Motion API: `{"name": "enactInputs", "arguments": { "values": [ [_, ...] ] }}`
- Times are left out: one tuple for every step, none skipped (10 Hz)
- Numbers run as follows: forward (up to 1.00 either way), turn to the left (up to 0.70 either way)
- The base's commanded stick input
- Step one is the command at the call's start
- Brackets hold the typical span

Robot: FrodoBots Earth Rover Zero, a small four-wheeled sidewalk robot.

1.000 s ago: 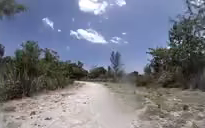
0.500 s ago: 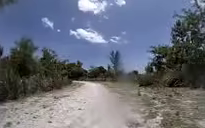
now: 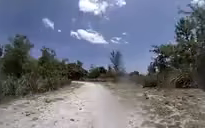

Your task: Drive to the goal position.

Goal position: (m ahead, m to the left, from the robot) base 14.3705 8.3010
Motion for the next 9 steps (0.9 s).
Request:
{"name": "enactInputs", "arguments": {
  "values": [
    [0.85, 0.00],
    [0.85, 0.00],
    [0.85, 0.00],
    [0.85, 0.00],
    [0.85, 0.00],
    [0.85, 0.00],
    [0.85, 0.00],
    [0.85, 0.00],
    [0.85, 0.00]
  ]
}}
